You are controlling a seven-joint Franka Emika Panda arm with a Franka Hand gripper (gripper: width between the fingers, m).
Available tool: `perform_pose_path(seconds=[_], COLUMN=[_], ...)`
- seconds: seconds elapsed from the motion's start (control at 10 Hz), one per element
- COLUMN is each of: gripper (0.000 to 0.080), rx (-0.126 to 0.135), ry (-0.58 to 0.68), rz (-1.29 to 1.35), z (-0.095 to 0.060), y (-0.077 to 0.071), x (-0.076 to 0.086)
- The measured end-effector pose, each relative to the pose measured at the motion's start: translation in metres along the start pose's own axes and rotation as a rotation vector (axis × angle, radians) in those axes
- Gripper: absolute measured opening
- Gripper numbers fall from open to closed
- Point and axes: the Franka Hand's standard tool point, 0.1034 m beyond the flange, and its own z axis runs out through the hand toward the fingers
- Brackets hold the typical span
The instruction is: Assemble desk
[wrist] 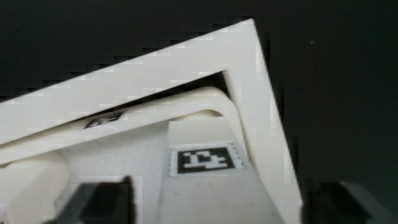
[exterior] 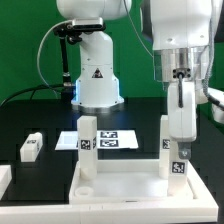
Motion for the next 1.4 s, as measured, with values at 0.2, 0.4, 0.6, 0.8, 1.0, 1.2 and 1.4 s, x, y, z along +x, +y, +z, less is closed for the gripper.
perform_pose_path(seconds=[0.2,0.4,0.6,0.8,1.0,1.2,1.4], gripper=[0.0631,0.0644,0.0649,0.0649,0.0649,0.0649,0.0649], rx=[-0.001,0.004,0.057,0.074,0.073,0.071,0.078], ry=[0.001,0.000,-0.035,-0.035,-0.033,-0.032,-0.022], rz=[-0.004,-0.018,-0.152,-0.149,-0.154,-0.155,-0.251], z=[0.001,0.000,-0.042,-0.049,-0.047,-0.046,-0.042], y=[0.000,-0.001,-0.017,-0.022,-0.021,-0.021,-0.018], x=[0.000,0.001,0.019,0.028,0.028,0.028,0.038])
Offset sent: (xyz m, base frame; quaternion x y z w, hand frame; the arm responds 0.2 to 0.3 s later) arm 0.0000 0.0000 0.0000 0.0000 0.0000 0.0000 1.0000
